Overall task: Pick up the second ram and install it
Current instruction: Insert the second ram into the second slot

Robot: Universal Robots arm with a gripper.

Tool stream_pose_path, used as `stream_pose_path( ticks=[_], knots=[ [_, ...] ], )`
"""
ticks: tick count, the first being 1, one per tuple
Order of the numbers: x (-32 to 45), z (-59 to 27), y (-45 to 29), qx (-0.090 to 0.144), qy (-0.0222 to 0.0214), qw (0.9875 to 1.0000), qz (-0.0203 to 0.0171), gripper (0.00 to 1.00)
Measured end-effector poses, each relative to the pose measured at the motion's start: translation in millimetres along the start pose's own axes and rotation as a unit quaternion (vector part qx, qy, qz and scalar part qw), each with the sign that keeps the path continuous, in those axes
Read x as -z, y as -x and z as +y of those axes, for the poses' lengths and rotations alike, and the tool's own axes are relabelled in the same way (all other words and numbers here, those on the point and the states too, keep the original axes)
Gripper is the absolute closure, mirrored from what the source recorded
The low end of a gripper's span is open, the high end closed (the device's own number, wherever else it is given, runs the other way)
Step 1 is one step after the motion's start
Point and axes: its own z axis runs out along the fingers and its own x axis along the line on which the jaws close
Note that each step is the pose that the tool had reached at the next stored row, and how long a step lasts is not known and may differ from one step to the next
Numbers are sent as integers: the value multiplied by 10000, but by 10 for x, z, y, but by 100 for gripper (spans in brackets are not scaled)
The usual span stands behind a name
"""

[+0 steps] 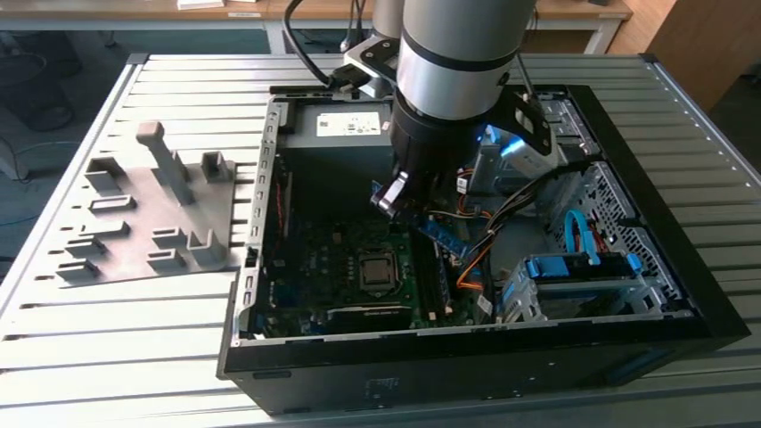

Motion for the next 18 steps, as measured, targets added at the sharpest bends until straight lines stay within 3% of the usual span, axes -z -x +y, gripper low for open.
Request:
stream_pose_path(
  ticks=[18],
  knots=[
    [-2, 0, 0, -375, -14, 9993, -27, 86]
  ],
)
